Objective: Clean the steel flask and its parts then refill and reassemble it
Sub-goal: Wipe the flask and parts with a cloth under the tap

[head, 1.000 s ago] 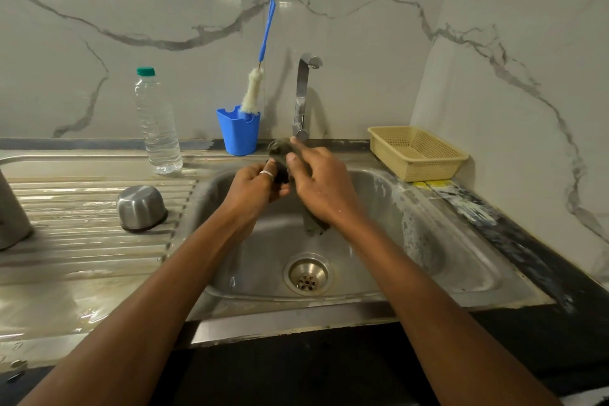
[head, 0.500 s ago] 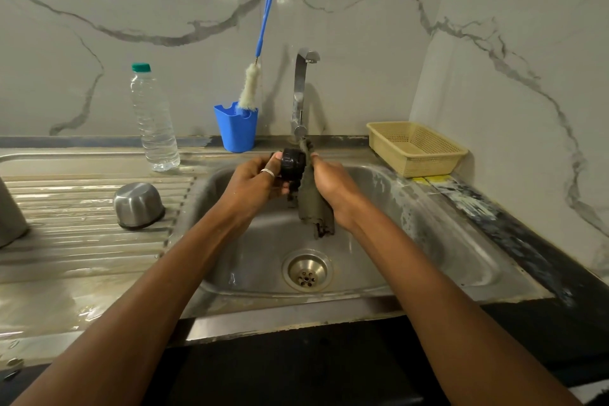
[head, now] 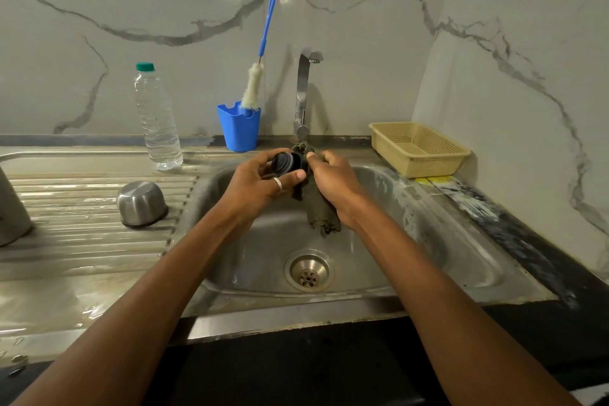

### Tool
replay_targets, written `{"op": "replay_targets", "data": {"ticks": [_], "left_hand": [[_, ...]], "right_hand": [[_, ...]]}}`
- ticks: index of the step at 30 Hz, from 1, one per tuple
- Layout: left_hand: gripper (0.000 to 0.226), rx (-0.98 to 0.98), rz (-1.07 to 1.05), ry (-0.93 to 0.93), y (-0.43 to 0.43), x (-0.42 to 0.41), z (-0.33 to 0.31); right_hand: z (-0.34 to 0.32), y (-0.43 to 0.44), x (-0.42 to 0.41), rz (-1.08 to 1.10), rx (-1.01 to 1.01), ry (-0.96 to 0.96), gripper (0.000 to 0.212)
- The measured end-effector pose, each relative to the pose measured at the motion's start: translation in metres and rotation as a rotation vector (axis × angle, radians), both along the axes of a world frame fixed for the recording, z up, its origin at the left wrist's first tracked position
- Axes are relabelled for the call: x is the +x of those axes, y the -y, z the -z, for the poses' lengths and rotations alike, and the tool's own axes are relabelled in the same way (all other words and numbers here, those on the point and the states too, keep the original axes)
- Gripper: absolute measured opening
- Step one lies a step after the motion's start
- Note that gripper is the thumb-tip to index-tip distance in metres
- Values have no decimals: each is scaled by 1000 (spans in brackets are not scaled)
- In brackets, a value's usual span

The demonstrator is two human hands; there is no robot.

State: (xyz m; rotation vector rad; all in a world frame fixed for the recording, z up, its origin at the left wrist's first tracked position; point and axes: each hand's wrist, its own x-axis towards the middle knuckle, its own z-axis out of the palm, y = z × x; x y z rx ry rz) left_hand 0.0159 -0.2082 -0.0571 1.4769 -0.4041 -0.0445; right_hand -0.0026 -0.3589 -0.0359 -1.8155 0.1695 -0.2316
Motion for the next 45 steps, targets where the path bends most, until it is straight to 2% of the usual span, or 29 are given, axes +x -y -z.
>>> {"op": "replay_targets", "data": {"ticks": [3, 5, 7, 12, 15, 19, 22, 25, 28, 30, 35, 39, 45], "left_hand": [[51, 122, -22, 99, 0, 3, 2], [51, 153, -56, 133, 2, 2, 2], [47, 158, -83, 144, 2, 5, 4], [40, 125, -122, 128, -6, 8, 6], [36, 157, -178, 165, -11, 8, 4], [38, 289, -141, 240, -8, 8, 6], [38, 304, -198, 274, -9, 9, 4], [38, 337, -251, 300, -15, 12, 6], [40, 422, -209, 341, -14, 13, 9], [43, 462, -167, 379, -8, 11, 9], [37, 485, -289, 419, -13, 16, 7], [38, 540, -274, 429, -16, 15, 8], [49, 597, -297, 410, -13, 19, 6]], "right_hand": [[-1, 4, 1, 40, -97, 63, 21], [-4, 7, 1, 90, -244, 205, 17], [-7, 8, -2, 57, -337, 324, 18], [-9, 0, -9, -76, -525, 423, 30], [-8, 0, -7, -79, -643, 493, 29], [-6, 4, -6, -30, -660, 481, 28], [-5, 4, -7, -88, -602, 499, 29], [-2, 6, -2, -69, -669, 461, 24], [3, 5, 3, 18, -751, 445, 25], [3, 6, 2, 26, -719, 484, 27], [4, 7, -2, -81, -660, 519, 27], [9, 6, 5, -18, -721, 478, 26], [-1, 4, -3, -91, -624, 684, 28]]}}
